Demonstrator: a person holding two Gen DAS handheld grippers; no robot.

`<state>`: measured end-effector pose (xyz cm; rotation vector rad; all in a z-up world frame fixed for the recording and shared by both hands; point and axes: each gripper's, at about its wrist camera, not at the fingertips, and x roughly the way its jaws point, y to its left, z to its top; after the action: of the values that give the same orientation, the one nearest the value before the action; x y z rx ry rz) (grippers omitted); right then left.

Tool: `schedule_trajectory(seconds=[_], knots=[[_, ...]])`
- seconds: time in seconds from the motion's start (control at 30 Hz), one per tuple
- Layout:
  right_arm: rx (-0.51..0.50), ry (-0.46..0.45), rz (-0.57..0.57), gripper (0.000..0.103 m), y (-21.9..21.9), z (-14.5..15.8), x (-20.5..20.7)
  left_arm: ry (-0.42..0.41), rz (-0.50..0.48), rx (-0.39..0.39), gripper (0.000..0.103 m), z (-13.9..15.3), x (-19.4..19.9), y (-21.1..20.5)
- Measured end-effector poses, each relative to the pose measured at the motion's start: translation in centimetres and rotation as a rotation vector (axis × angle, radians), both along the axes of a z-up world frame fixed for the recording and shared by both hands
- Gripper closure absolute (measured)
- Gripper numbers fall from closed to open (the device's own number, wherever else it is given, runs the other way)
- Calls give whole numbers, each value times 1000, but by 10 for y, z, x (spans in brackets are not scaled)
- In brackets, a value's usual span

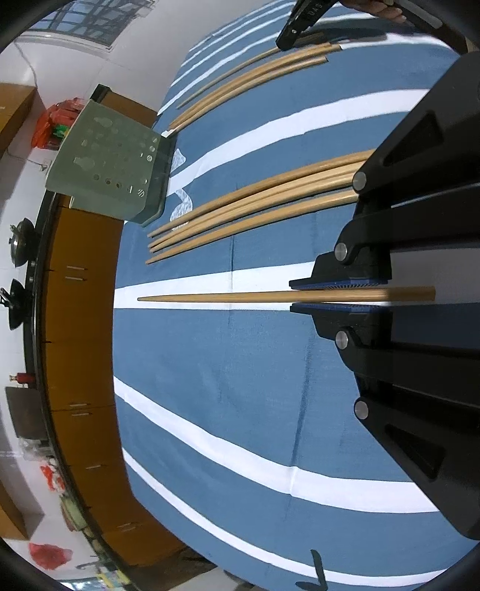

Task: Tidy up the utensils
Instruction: 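Lift both held chopsticks up and carry them over the green holder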

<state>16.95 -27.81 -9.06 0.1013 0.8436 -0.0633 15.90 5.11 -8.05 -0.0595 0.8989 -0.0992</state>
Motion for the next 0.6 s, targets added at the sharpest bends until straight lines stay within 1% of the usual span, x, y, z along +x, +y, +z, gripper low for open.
schedule_trajectory(seconds=[0.03,0.13,0.43,0.6], knots=[[-3,-15,1,96,-1,5,-2,-5,2,-8,96,3,-1,2],[-18,-89,8,96,-1,30,-9,-59,-2,-16,96,22,-5,5],[-5,-294,-18,96,-13,95,-21,-249,4,-21,96,95,-8,14],[-17,-374,-31,96,-18,123,-15,-312,20,-28,96,123,3,18]])
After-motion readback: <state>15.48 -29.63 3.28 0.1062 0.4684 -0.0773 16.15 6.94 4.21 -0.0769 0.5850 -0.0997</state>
